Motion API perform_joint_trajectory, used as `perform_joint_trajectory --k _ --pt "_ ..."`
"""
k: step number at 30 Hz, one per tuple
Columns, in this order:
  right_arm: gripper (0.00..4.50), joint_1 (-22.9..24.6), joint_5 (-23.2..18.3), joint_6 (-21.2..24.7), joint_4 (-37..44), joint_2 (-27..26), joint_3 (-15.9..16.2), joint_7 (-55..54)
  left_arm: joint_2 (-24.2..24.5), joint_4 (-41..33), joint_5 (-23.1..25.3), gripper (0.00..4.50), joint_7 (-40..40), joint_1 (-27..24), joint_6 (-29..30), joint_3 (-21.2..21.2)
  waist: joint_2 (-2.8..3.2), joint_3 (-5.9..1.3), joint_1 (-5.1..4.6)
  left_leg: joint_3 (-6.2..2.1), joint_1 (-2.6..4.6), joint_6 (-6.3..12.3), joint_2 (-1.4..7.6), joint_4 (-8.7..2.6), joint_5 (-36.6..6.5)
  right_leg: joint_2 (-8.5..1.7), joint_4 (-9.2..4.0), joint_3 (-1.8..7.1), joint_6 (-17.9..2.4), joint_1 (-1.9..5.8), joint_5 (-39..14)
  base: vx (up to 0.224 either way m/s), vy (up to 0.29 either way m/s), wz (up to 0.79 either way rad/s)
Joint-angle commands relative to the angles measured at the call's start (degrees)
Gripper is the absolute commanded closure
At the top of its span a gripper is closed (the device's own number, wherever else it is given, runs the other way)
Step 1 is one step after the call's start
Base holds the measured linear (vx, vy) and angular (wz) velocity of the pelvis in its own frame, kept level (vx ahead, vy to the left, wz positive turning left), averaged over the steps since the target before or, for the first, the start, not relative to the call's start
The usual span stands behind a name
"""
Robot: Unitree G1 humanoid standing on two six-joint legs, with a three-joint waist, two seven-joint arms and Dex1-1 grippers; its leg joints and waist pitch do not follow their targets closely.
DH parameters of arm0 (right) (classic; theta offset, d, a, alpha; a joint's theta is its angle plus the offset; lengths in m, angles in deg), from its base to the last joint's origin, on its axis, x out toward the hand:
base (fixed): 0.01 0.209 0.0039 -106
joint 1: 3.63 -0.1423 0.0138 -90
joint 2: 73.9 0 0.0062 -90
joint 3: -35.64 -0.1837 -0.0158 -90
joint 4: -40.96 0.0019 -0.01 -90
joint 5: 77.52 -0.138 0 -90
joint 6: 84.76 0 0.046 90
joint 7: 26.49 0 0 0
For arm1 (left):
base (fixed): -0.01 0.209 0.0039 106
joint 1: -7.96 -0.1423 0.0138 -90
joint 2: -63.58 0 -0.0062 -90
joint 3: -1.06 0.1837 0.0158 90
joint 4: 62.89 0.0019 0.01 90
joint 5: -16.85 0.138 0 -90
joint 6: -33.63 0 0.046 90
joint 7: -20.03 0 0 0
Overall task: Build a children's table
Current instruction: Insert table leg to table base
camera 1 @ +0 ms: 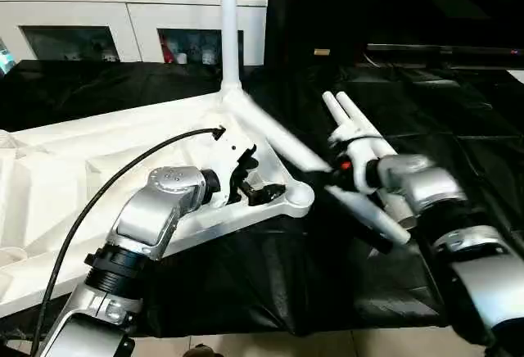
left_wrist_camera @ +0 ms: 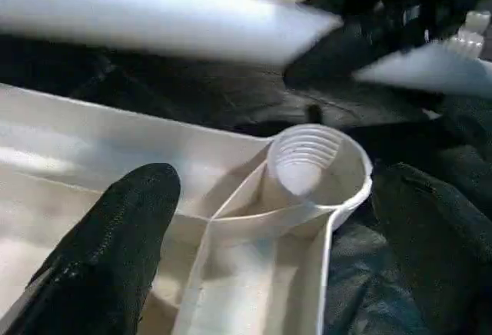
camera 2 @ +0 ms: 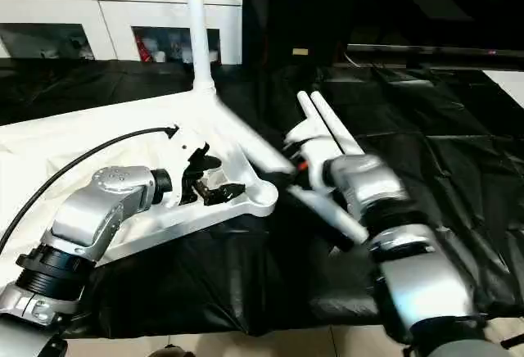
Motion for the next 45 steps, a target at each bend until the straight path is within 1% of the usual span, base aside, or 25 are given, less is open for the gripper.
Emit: perform_joint_trajectory --k 1,2,4,5,6,7,8,9,10,11,12,14,17,19,21,22,25,26,28,31,32,37,38,40,45 --pt "2.95 -0.9 -2.9 1.4 2.7 0.4 -2.9 -0.3 -0.7 -1.2 -1.0 0.00 0.0 0.2 0.9 -1.1 0.69 -4.20 0.25 -1.09 1.28 1.28 3.07 -3.62 -13.0 -4.58 -4.06 3.09 -11.9 2.94 -14.1 0.000 0.000 0.00" --pt "2.95 -0.9 -3.5 1.6 3.0 0.3 -3.7 -0.6 -1.0 -1.1 -1.3 0.00 0.2 0.3 1.0 -1.3 0.11 -4.25 0.02 -0.97 1.21 1.29 3.06 -3.59 -12.9 -4.51 -4.16 3.08 -12.0 3.05 -13.2 0.000 0.000 0.00" --pt "2.95 -1.2 -4.5 1.9 3.2 0.1 -4.9 -1.3 -1.4 -0.8 -1.8 0.00 0.5 0.6 1.2 -1.9 0.06 -4.30 0.02 -1.01 1.16 1.36 2.98 -3.56 -12.8 -4.57 -4.08 2.97 -12.5 3.08 -13.0 0.000 0.000 0.00" --pt "2.95 -1.5 -5.7 2.4 3.6 -0.3 -6.3 -2.5 -1.9 -0.7 -2.5 0.00 1.0 0.9 1.6 -2.6 0.04 -4.26 -0.05 -0.96 1.16 1.36 2.94 -3.55 -12.7 -4.50 -4.12 2.99 -12.6 3.04 -13.0 0.000 0.000 0.00" --pt "2.95 -3.1 -9.7 2.9 3.6 -1.6 -11.4 -7.3 -3.8 -0.1 -4.2 0.00 2.6 1.7 3.4 -4.6 0.20 -4.18 -0.27 -0.79 1.28 1.22 2.93 -3.54 -12.7 -4.59 -4.23 3.20 -12.9 3.04 -12.8 0.000 0.000 0.00" --pt "2.95 -3.5 -10.6 3.0 3.6 -1.9 -12.5 -8.4 -4.2 0.0 -4.5 0.00 2.9 1.9 3.8 -5.1 0.20 -4.32 -0.03 -0.95 1.34 1.07 2.94 -3.49 -12.4 -4.71 -4.17 3.08 -12.9 3.04 -12.8 0.000 0.000 0.00" --pt "2.95 -5.6 -16.6 4.0 4.2 -4.1 -19.7 -15.1 -7.6 0.6 -8.0 0.00 4.6 2.8 6.7 -8.0 0.29 -4.26 -0.29 -0.74 1.41 0.88 2.93 -3.48 -12.6 -4.58 -4.11 3.24 -13.2 2.95 -12.6 0.000 0.000 0.00" --pt "2.96 -6.0 -19.6 4.8 5.7 -5.6 -22.7 -17.6 -9.6 0.7 -9.9 0.00 4.9 2.9 7.8 -9.0 0.39 -4.38 -0.06 -0.88 1.40 0.92 2.87 -3.45 -12.5 -4.57 -4.15 3.02 -13.3 3.01 -12.9 0.000 0.000 0.00" --pt "2.96 -6.0 -19.7 4.8 5.7 -5.7 -22.8 -17.6 -9.7 0.7 -9.9 0.00 4.9 2.9 7.8 -9.0 0.35 -4.32 0.03 -0.77 1.50 1.03 2.87 -3.43 -12.4 -4.57 -4.25 3.06 -13.3 2.88 -12.8 0.000 0.000 0.00" --pt "2.96 -5.9 -21.1 5.3 6.9 -6.6 -24.2 -18.6 -10.6 0.6 -10.7 0.00 5.2 2.9 8.2 -9.3 0.36 -4.25 0.05 -0.86 1.24 1.40 2.84 -3.50 -12.5 -4.41 -4.26 2.86 -13.0 2.92 -13.3 0.000 0.000 0.00" --pt "2.96 -5.6 -23.0 5.8 8.6 -8.0 -25.7 -19.8 -12.2 1.0 -11.8 0.00 6.0 2.8 8.9 -10.1 0.43 -4.16 0.05 -0.73 1.21 1.62 2.86 -3.54 -12.4 -4.40 -4.26 3.01 -12.7 2.85 -12.6 0.000 0.000 0.00" --pt "2.96 -4.7 -26.4 6.0 11.8 -11.3 -27.9 -22.1 -15.7 1.6 -14.2 0.00 7.5 2.8 10.2 -11.7 0.49 -4.36 0.04 -0.91 1.10 1.89 2.94 -3.59 -11.5 -4.38 -4.09 2.88 -12.6 2.98 -11.2 0.000 0.000 0.00" --pt "2.96 -4.0 -27.1 5.9 13.5 -12.9 -28.3 -23.3 -17.0 1.6 -14.9 0.00 7.9 2.8 11.0 -12.1 0.34 -4.34 0.04 -0.81 1.01 1.90 2.84 -3.62 -10.9 -4.45 -4.27 2.90 -12.4 3.05 -11.2 0.000 0.000 0.00" --pt "2.96 -3.7 -28.0 6.0 14.4 -14.6 -29.1 -24.8 -17.6 1.7 -13.9 0.00 7.9 2.6 10.9 -10.9 0.50 -4.36 0.05 -0.83 1.08 1.69 2.86 -3.66 -10.9 -4.49 -4.36 2.93 -12.2 2.95 -11.8 0.000 0.000 0.00" --pt "2.96 -3.5 -28.5 6.2 15.2 -15.6 -29.3 -25.9 -18.1 1.9 -13.9 0.00 8.4 2.5 11.1 -10.9 0.49 -4.26 0.04 -0.87 1.18 1.26 2.87 -3.81 -11.7 -4.49 -4.52 2.92 -11.2 2.92 -13.3 0.000 0.000 0.00" --pt "2.96 -3.0 -29.2 7.0 16.6 -16.5 -29.5 -27.1 -18.4 2.0 -13.9 0.00 8.7 2.4 10.9 -10.5 0.29 -4.24 -0.02 -0.85 1.19 1.19 2.89 -3.85 -11.8 -4.44 -4.58 2.91 -11.0 2.92 -13.6 0.000 0.000 0.00" --pt "2.96 -2.5 -30.7 8.6 17.8 -17.6 -30.6 -29.6 -18.3 2.3 -13.2 0.00 9.5 2.0 9.4 -9.7 0.45 -4.22 -0.01 -0.93 1.28 0.65 2.95 -4.02 -12.3 -4.46 -4.66 2.95 -10.0 2.79 -14.7 0.000 0.000 0.00" --pt "2.96 -2.4 -30.8 8.7 18.0 -17.7 -30.6 -29.9 -18.4 2.5 -13.1 0.29 9.9 1.9 9.4 -9.8 0.45 -4.19 -0.02 -0.89 1.27 0.38 2.92 -4.02 -12.7 -4.50 -4.73 3.00 -9.8 2.75 -14.7 0.000 0.000 0.00" --pt "2.96 -2.3 -31.7 8.9 18.3 -18.0 -31.0 -31.0 -18.9 3.3 -13.4 0.29 11.7 2.1 9.3 -11.3 0.37 -4.14 -0.03 -0.84 1.23 0.22 2.86 -4.05 -12.6 -4.43 -4.76 3.02 -9.5 2.76 -14.8 0.000 0.000 0.00" --pt "2.96 -2.5 -31.7 8.9 18.3 -18.0 -31.5 -31.6 -19.0 3.7 -13.2 0.62 12.6 2.3 9.3 -12.1 0.35 -4.18 0.02 -0.88 1.12 0.00 2.79 -4.05 -12.4 -4.52 -4.82 3.00 -8.7 2.82 -15.3 0.000 0.000 0.00" --pt "2.96 -2.5 -31.7 8.9 18.3 -18.0 -31.5 -31.7 -19.0 3.9 -13.3 0.62 12.7 2.4 9.0 -12.4 0.34 -4.19 0.00 -0.88 1.14 -0.08 2.81 -4.05 -12.3 -4.52 -4.84 3.01 -8.6 2.76 -15.3 0.000 0.000 0.00" --pt "2.96 -2.0 -32.4 9.4 19.6 -18.3 -31.2 -33.1 -19.2 3.8 -14.2 0.95 13.4 2.5 8.3 -13.0 0.39 -4.19 -0.02 -0.88 1.11 -0.05 2.83 -4.09 -12.0 -4.49 -4.72 3.02 -8.7 2.76 -14.3 0.000 0.000 0.00" --pt "2.96 -2.0 -32.5 9.4 19.5 -18.3 -31.2 -33.3 -19.2 3.9 -14.2 1.18 13.7 2.6 8.2 -13.0 0.37 -4.21 -0.02 -0.88 1.08 -0.03 2.82 -4.07 -11.9 -4.51 -4.68 3.03 -8.7 2.78 -14.1 0.000 0.000 0.00" --pt "2.96 -2.0 -32.4 9.3 19.5 -18.3 -31.2 -33.5 -19.2 4.0 -14.4 1.18 13.6 2.6 8.1 -12.9 0.57 -4.23 0.00 -0.89 1.04 -0.08 2.81 -4.05 -11.7 -4.50 -4.59 3.04 -9.0 2.82 -13.4 0.000 0.000 0.00" --pt "2.96 -1.8 -32.5 9.2 19.7 -18.2 -31.3 -33.9 -19.5 4.0 -14.9 1.79 13.4 2.7 7.9 -13.1 0.61 -4.18 -0.03 -0.91 1.06 -0.27 2.80 -4.13 -12.3 -4.50 -4.66 3.02 -9.1 2.89 -13.5 0.000 0.000 0.00"
